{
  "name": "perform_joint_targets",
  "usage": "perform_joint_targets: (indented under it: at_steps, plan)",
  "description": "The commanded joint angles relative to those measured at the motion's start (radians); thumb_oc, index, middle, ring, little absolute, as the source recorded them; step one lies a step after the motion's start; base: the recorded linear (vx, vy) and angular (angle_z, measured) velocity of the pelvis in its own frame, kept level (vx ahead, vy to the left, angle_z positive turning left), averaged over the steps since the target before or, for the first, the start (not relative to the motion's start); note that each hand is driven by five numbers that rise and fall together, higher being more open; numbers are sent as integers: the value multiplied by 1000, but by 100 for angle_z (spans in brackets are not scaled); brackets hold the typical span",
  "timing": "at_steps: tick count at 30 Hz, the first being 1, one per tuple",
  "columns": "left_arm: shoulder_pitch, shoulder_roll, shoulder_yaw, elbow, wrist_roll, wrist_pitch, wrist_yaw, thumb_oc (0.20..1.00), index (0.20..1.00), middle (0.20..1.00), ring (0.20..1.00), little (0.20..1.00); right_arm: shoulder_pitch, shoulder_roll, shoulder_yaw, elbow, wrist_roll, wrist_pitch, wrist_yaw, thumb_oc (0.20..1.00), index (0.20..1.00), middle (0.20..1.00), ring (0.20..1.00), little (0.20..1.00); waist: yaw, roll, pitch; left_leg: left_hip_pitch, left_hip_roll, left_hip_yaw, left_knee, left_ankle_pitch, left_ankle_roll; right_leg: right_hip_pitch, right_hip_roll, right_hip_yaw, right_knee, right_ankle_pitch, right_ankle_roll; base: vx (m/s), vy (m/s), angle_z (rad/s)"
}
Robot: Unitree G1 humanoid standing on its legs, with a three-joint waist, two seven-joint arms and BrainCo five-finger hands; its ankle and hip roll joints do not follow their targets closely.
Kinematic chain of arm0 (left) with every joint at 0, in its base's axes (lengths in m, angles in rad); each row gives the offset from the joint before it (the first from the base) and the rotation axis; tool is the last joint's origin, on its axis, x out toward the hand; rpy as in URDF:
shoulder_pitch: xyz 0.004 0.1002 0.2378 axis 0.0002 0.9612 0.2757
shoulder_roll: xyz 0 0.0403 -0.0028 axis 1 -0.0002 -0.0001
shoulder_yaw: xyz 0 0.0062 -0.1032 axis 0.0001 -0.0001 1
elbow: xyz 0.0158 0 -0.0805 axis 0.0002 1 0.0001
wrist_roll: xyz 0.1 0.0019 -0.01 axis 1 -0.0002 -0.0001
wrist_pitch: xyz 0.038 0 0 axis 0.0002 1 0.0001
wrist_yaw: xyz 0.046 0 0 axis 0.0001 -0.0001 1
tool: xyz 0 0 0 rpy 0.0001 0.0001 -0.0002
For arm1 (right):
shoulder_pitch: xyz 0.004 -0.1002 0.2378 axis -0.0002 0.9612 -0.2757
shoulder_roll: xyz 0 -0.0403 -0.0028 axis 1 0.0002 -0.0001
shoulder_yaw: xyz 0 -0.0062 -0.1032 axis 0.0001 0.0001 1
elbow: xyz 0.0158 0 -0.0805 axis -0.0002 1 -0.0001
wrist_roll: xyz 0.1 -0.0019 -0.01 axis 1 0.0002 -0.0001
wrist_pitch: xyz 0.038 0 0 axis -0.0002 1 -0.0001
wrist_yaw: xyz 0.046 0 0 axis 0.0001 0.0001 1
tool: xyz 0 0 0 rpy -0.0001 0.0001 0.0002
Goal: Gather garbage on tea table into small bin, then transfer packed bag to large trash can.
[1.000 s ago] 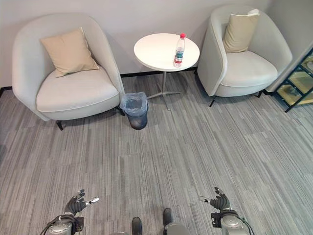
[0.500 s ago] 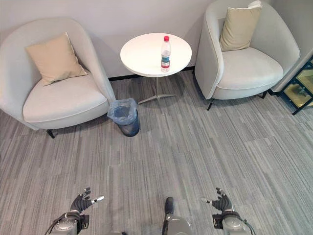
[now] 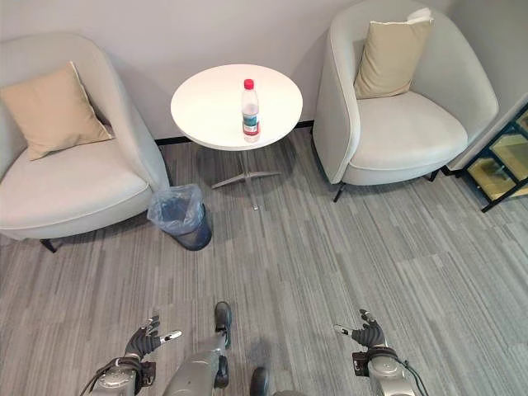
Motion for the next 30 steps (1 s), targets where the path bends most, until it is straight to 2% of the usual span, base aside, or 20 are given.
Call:
perform_joint_targets:
  at_steps: [1,3,4,5,7,9,12,15,19,20,21,24,26,29,30]
  plan:
    - [-11,42,23,-41,-17,-25,5,1000,1000,1000,1000,1000,39,-25,-18,-88,-17,-20,-2,1000,1000,1000,1000,1000,20,-16,-42,-1,35,-14,142,-35,-18,28,-175,10,89,-118,120,399,153,-45]
    - [-16,55,21,-42,-12,-22,0,1000,1000,1000,1000,1000,35,-9,-10,-98,-20,-19,7,1000,1000,1000,1000,1000,27,-34,-64,5,17,-11,185,-84,10,-8,-204,38,174,-106,139,474,228,-61]
    - [-17,64,28,-49,-16,-23,3,1000,1000,1000,1000,1000,26,-3,-1,-102,-24,-22,10,1000,1000,1000,1000,1000,30,-42,-68,30,-11,-12,186,-130,39,-52,-222,42,280,-59,173,359,205,-47]
    - [-17,63,28,-49,-16,-23,3,1000,1000,1000,1000,1000,26,-3,-1,-102,-24,-22,10,1000,1000,1000,1000,1000,32,-40,-70,27,-8,-11,185,-128,38,-56,-220,44,279,-56,173,239,142,-32]
    - [-24,71,31,-51,-14,-24,10,1000,1000,1000,1000,1000,18,2,7,-124,-31,-18,15,1000,1000,1000,1000,1000,24,-32,-60,65,-19,-13,175,-157,60,-152,-231,46,393,17,191,160,105,-14]
    - [-31,76,29,-53,-15,-28,13,1000,1000,1000,1000,1000,6,0,14,-131,-36,-19,18,1000,1000,1000,1000,1000,8,-11,-46,121,-23,-25,145,-175,71,-243,-230,22,413,25,180,221,113,-25]
    - [-38,76,19,-45,-11,-29,5,1000,1000,1000,1000,1000,1,-6,17,-135,-34,-19,22,1000,1000,1000,1000,1000,-24,15,-24,202,-29,-48,102,-192,74,-329,-207,-16,350,-3,158,268,65,28]
    - [-47,64,14,-20,-10,-27,4,1000,1000,1000,1000,1000,1,-11,21,-126,-33,-19,20,1000,1000,1000,1000,1000,-53,17,2,271,-47,-77,84,-220,69,-380,-199,-51,224,38,154,263,-27,28]
    - [-53,58,19,-8,-5,-31,8,1000,1000,1000,1000,1000,0,-14,28,-116,-38,-17,18,1000,1000,1000,1000,1000,-70,16,21,319,-61,-108,91,-249,57,-425,-192,-42,177,75,165,314,-95,34]
    - [-45,57,16,-8,6,-34,1,1000,1000,1000,1000,1000,24,-13,26,-130,-41,-19,23,1000,1000,1000,1000,1000,-69,8,11,336,-76,-129,105,-278,53,-400,-193,-27,167,77,152,200,-100,33]
    - [-44,57,16,-8,6,-34,1,1000,1000,1000,1000,1000,24,-14,26,-131,-41,-19,23,1000,1000,1000,1000,1000,-70,9,12,337,-76,-131,106,-279,53,-397,-193,-29,167,76,152,334,-183,70]
    - [-52,35,-1,14,-2,-25,-6,1000,1000,1000,1000,1000,27,-25,15,-134,-23,-37,15,1000,1000,1000,1000,1000,-78,22,-16,327,-42,-136,171,-308,10,-359,-199,-61,168,54,115,312,-221,98]
    - [-65,30,-13,21,-6,-19,-12,1000,1000,1000,1000,1000,23,-34,15,-136,-16,-38,9,1000,1000,1000,1000,1000,-83,22,-10,287,-17,-117,264,-283,-10,-340,-200,-77,169,40,96,187,-157,93]
    - [-80,24,-26,29,-4,-18,-16,1000,1000,1000,1000,1000,19,-49,20,-142,-21,-34,7,1000,1000,1000,1000,1000,-83,22,-4,250,4,-115,335,-261,-17,-302,-186,-83,154,16,75,138,-85,39]
    - [-84,24,-30,34,-3,-17,-16,1000,1000,1000,1000,1000,18,-56,20,-142,-25,-34,7,1000,1000,1000,1000,1000,-82,21,-5,242,12,-107,318,-264,-16,-285,-185,-88,143,6,74,171,-70,11]
